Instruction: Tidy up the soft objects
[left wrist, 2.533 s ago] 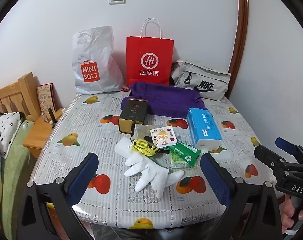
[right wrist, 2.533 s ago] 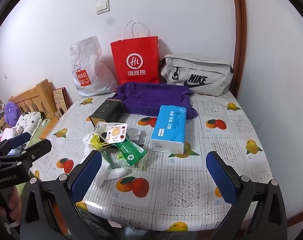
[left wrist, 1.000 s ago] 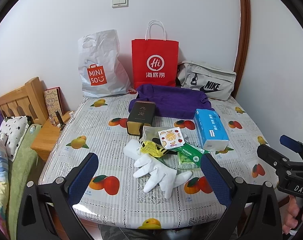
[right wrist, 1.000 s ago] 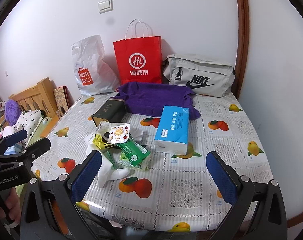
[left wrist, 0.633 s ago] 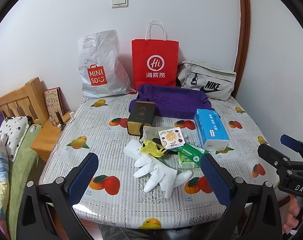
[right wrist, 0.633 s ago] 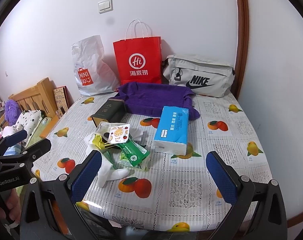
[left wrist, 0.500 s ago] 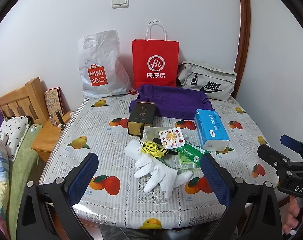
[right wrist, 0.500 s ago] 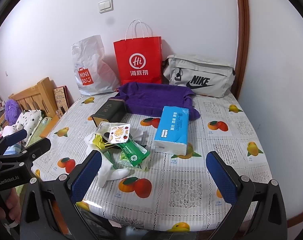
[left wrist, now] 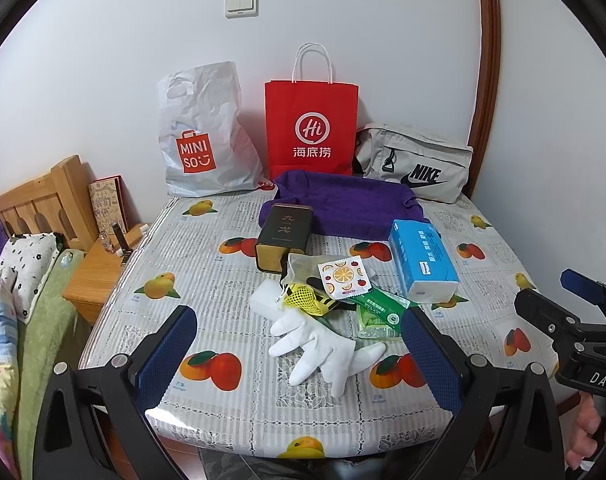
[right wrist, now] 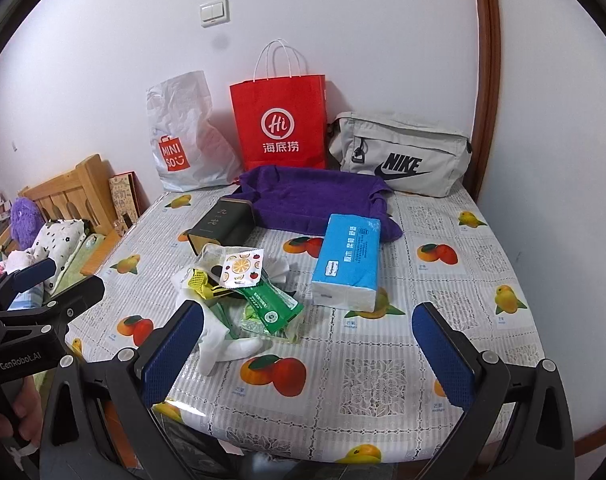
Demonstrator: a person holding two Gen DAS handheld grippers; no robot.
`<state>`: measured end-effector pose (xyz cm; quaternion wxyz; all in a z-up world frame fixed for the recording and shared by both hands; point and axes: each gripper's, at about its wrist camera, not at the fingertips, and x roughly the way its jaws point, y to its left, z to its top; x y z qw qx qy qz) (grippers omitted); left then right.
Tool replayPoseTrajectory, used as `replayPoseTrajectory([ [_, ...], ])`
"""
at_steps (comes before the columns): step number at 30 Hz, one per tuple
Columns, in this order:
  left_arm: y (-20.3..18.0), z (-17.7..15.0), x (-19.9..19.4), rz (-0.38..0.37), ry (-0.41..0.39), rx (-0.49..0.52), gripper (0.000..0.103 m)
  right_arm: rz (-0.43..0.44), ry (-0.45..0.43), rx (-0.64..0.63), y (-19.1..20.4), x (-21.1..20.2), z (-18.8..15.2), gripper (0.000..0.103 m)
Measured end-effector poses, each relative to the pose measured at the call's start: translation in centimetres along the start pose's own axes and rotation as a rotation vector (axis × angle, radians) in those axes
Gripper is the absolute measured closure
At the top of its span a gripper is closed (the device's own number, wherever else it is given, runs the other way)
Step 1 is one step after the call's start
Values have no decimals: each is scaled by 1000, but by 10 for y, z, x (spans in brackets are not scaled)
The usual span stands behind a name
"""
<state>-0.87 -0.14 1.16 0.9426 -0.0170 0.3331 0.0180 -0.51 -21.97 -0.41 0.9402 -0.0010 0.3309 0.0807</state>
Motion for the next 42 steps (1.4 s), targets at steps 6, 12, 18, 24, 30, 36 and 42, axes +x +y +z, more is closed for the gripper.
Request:
replayPoseTrajectory([
  [6,1,0,0,1,2,-3,0,3,2,-5,1,0,0,0],
  [12,1,1,1,-15,8,-1,0,10,0,-7,3,1,0,0],
  [18,2,-1,18,-34,41,-8,0,21,9,-12,3,9,-1,0],
  [24,7,-13,53,-14,95,-14,0,25,43,-7,-3,28,-5,0],
  [30,8,-30,92,-28,155,-8,0,26,103,3,-9,58,-16,0],
  [36,-1,-51,137,-51,230,7,0,23,169,6,-17,89,-29,0],
  [42,-13,-62,167,-66,234,52,0,27,222,31,-28,117,-42,0],
])
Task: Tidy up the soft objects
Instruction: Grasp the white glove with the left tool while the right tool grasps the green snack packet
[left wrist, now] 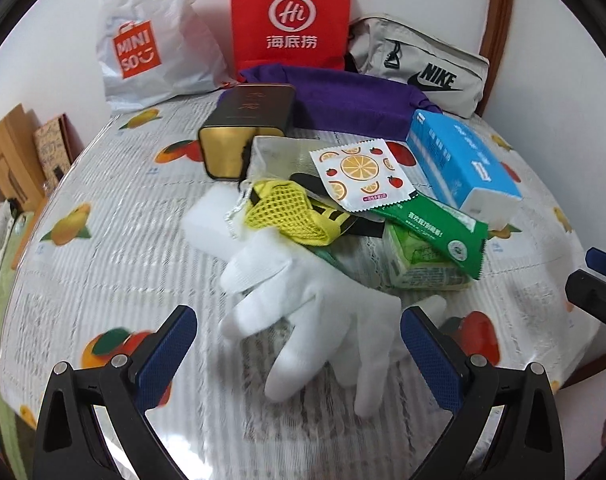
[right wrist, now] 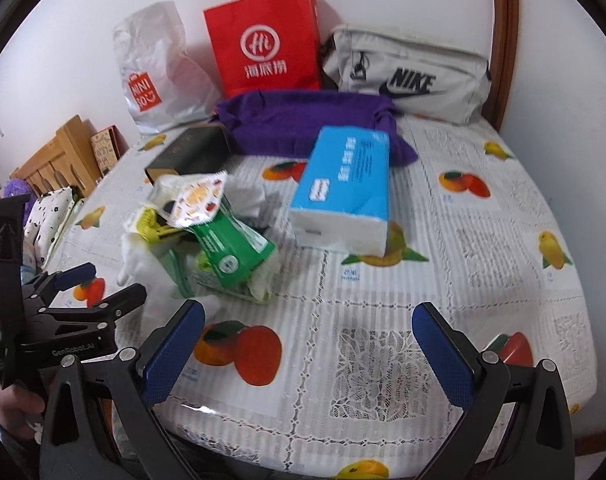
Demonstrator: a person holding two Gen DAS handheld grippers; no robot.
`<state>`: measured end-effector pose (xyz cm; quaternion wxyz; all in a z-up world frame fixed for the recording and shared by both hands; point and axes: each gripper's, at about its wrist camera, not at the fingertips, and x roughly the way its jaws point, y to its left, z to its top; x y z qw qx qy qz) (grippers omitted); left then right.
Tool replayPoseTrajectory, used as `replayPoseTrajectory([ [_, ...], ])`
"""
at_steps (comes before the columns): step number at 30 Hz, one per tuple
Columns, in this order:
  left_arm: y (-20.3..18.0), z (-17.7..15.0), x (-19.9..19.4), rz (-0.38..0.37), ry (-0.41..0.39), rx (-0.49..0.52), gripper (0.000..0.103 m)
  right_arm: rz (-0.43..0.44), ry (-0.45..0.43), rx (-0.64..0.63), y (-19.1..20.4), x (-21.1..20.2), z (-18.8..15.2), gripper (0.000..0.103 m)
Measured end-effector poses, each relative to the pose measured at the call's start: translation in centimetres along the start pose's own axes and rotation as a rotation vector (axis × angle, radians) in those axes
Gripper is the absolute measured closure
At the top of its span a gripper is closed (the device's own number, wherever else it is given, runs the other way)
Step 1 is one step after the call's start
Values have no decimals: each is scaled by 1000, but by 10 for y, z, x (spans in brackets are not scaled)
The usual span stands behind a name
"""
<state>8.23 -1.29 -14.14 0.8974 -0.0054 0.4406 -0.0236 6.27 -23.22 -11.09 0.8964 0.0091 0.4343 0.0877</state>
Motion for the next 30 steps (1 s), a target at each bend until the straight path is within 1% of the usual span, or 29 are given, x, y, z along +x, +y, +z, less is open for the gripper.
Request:
replayPoseTrajectory([
  [2,-3,0,8,-12,0,12,1,2,12,2,-3,9,-2,0],
  [3,-3,0,13,-13,14,7,0,4,17,5,-5,12,-3,0],
  [7,1,2,33,-15,64,-44,0,25,37,19,-9,26,-4,0],
  [8,2,1,38,-32,83,-61,1,29,39,19,-9,28,-4,0],
  [10,3,1,37,-35,53,-60,1,42,39,14,-9,33,-5,0],
  [12,5,2,37,-49,42,-74,2,62,41,15,-9,38,-6,0],
  [13,6,1,36,-54,27,-78,6,72,43,16,-8,41,-5,0],
  [14,6,0,35,-59,15,-74,17,82,44,14,-7,43,-5,1],
  [15,5,0,33,-64,8,-50,34,92,41,9,-5,45,-4,1],
  [16,3,-1,31,-75,9,-28,43,101,37,2,-2,45,-3,1],
  [18,6,-1,27,-119,21,-16,73,122,18,-21,5,45,2,1],
  [19,8,-2,26,-140,29,-22,76,131,6,-36,10,45,6,2],
  [20,9,-2,24,-155,36,-21,77,135,-1,-49,13,44,8,3],
  [22,11,-4,19,-138,34,-4,79,143,-24,-88,22,44,15,3],
  [23,12,-5,17,-117,32,4,79,144,-37,-117,29,44,19,3],
  [25,18,-7,16,-109,37,-7,79,145,-50,-169,40,48,25,4],
  [27,25,-8,18,-128,45,-29,79,149,-50,-215,47,54,29,8],
  [29,30,-10,19,-149,50,-44,79,151,-36,-257,55,63,33,18],
  [30,31,-10,19,-156,49,-47,79,149,-27,-272,58,68,35,19],
])
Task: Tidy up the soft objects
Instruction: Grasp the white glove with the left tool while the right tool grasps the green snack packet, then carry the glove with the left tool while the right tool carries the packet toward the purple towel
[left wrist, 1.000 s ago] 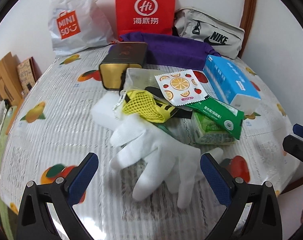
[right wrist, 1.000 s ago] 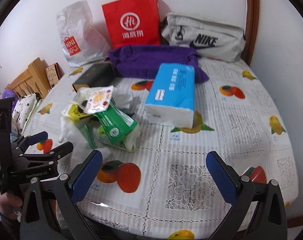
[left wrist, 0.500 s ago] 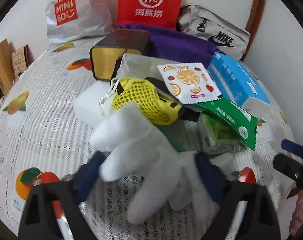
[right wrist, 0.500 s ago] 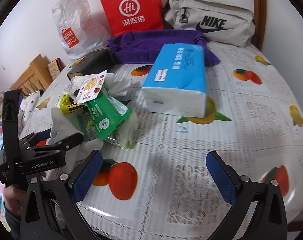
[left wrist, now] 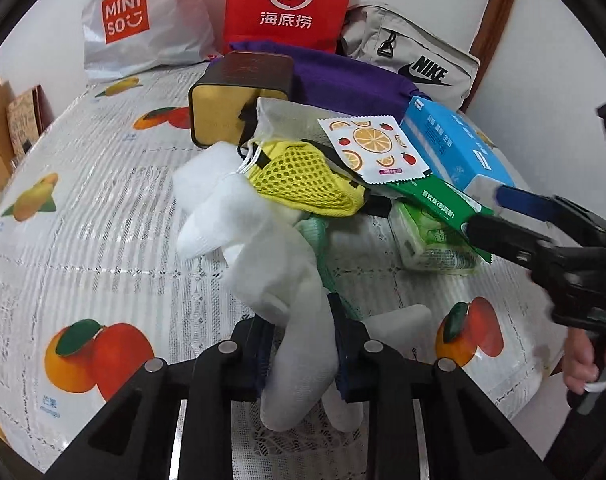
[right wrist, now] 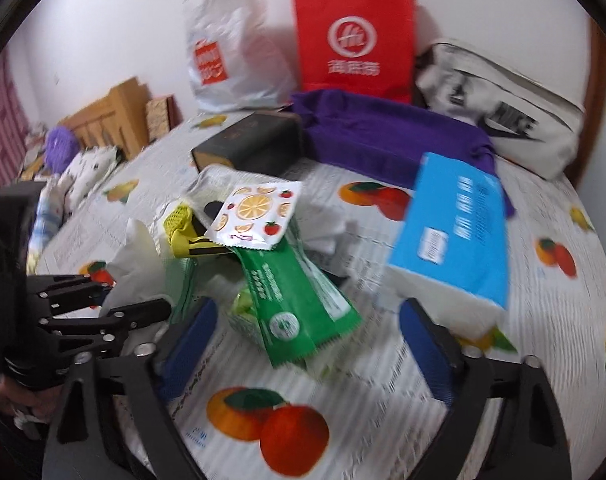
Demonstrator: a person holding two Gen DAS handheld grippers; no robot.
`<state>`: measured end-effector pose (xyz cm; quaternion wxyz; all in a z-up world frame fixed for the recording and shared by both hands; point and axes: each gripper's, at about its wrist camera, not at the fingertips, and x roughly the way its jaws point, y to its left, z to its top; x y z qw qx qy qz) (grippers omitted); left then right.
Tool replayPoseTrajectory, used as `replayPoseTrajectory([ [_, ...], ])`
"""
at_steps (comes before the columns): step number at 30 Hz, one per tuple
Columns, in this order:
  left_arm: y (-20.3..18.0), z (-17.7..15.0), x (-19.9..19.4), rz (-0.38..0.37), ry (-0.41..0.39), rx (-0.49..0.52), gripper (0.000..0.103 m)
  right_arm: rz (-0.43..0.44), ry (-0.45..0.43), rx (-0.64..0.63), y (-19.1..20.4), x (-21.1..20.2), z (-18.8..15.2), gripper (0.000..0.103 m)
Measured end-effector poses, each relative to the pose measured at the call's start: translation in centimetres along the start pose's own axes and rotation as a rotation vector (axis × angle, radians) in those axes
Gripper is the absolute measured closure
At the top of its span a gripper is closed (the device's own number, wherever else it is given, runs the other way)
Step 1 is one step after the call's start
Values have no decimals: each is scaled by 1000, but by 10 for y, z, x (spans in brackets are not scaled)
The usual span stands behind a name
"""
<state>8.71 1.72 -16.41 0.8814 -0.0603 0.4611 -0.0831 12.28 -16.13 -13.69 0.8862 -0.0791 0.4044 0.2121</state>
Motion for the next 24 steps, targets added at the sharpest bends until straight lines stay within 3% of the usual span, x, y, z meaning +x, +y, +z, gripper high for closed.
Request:
replayPoseTrajectory([
  [6,2,0,2,-12,-3,4,77,10,37,-52,7,23,6,19],
  [7,2,1,2,-16,-4,2,77,13,41,-60,8,26,7,23],
  [8,3,1,2,-22,-6,-1,77,10,53,-60,9,29,7,38],
  [9,4,1,3,-28,-7,-6,77,8,71,-59,9,31,8,45],
  [12,7,2,3,-46,-10,-18,77,29,59,-59,8,22,7,56],
  [17,9,3,4,-61,-10,-28,77,66,58,-35,2,-3,-2,57],
  [24,12,2,1,-36,-2,-34,77,-28,85,30,-19,-28,-29,57],
])
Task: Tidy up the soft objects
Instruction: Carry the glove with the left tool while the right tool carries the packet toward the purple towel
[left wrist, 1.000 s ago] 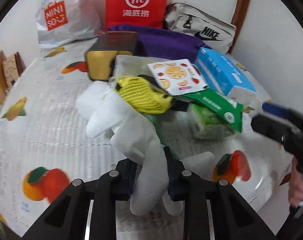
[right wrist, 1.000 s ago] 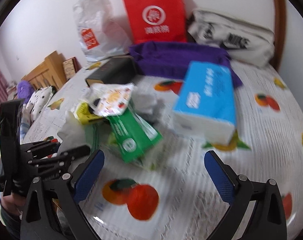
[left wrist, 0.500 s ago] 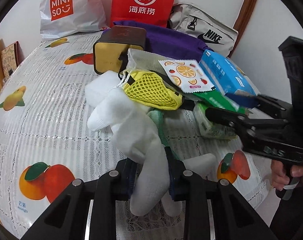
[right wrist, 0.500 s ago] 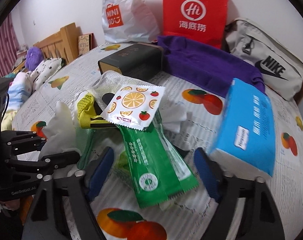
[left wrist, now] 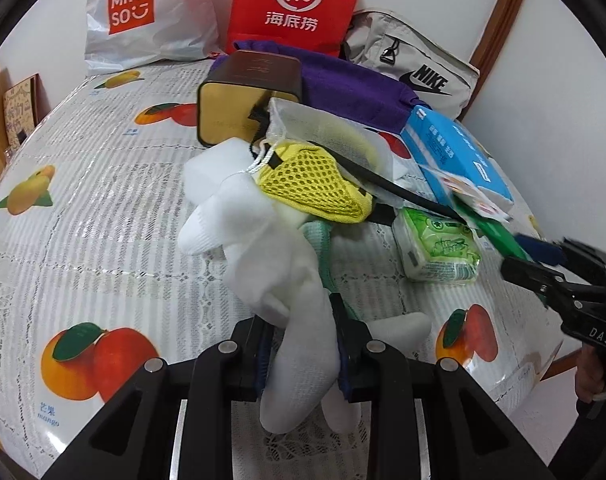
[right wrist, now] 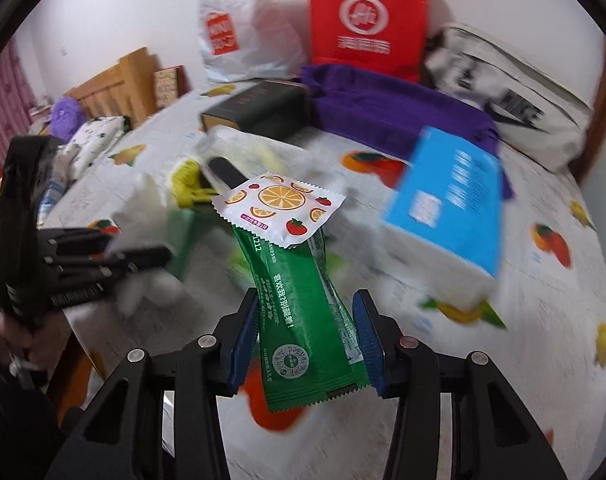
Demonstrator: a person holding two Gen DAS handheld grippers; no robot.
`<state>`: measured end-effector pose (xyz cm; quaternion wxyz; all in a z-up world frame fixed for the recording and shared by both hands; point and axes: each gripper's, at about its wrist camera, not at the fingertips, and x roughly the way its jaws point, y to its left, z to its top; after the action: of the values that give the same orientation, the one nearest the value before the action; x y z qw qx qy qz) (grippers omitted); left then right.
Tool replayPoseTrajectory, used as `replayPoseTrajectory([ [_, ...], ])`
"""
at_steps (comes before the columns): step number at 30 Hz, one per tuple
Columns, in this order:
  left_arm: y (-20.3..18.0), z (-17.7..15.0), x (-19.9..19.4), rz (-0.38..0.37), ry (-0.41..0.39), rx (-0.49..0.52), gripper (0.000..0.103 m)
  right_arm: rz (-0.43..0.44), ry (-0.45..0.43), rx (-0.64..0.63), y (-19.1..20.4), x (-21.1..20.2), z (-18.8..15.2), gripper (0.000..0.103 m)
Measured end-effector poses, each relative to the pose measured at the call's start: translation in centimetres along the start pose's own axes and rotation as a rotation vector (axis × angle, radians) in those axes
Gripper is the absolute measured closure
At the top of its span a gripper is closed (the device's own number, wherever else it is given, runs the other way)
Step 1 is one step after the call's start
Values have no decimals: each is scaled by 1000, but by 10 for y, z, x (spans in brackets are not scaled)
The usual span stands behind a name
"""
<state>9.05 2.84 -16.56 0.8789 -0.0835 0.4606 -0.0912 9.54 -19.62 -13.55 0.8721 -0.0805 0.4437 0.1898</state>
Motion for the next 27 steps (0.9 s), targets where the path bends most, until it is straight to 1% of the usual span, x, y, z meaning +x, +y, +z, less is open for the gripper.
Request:
replayPoseTrajectory([
  [1,0,0,0,1,1,1,77,0,3,30,-6,-2,-3,57],
  [3,-2,1,0,11,6,6,77,50,2,63,-12,-3,-6,57],
  [6,-4,1,0,19,9,12,77,78,-19,44,-5,0,-3,57],
  [8,-4,2,-1,16,11,3,77,125,-28,46,1,5,6,57],
  [9,-3,2,-2,13,12,-3,77,179,-33,60,3,7,12,57],
  [10,-2,2,-3,9,12,-12,77,255,-32,80,3,11,16,57],
  [11,-1,3,-4,7,13,-18,77,352,-18,107,4,17,21,57],
  [12,0,3,-5,8,14,-22,77,381,-7,124,5,21,23,57],
  [13,1,3,-6,14,13,-23,77,377,-2,129,6,25,25,57],
  [14,1,3,-7,23,9,-20,77,347,-1,118,9,28,26,57],
  [16,1,3,-10,40,4,-10,77,322,7,121,8,29,24,57],
  [19,4,3,-13,44,-1,-8,77,289,-2,140,-2,17,15,57],
  [20,6,4,-13,41,-2,-11,77,243,-14,144,-8,9,9,57],
  [24,11,3,-11,42,4,-8,77,107,-45,193,-36,-13,-12,57],
  [27,14,1,-11,44,11,-13,77,15,-18,230,-57,-12,-28,57],
])
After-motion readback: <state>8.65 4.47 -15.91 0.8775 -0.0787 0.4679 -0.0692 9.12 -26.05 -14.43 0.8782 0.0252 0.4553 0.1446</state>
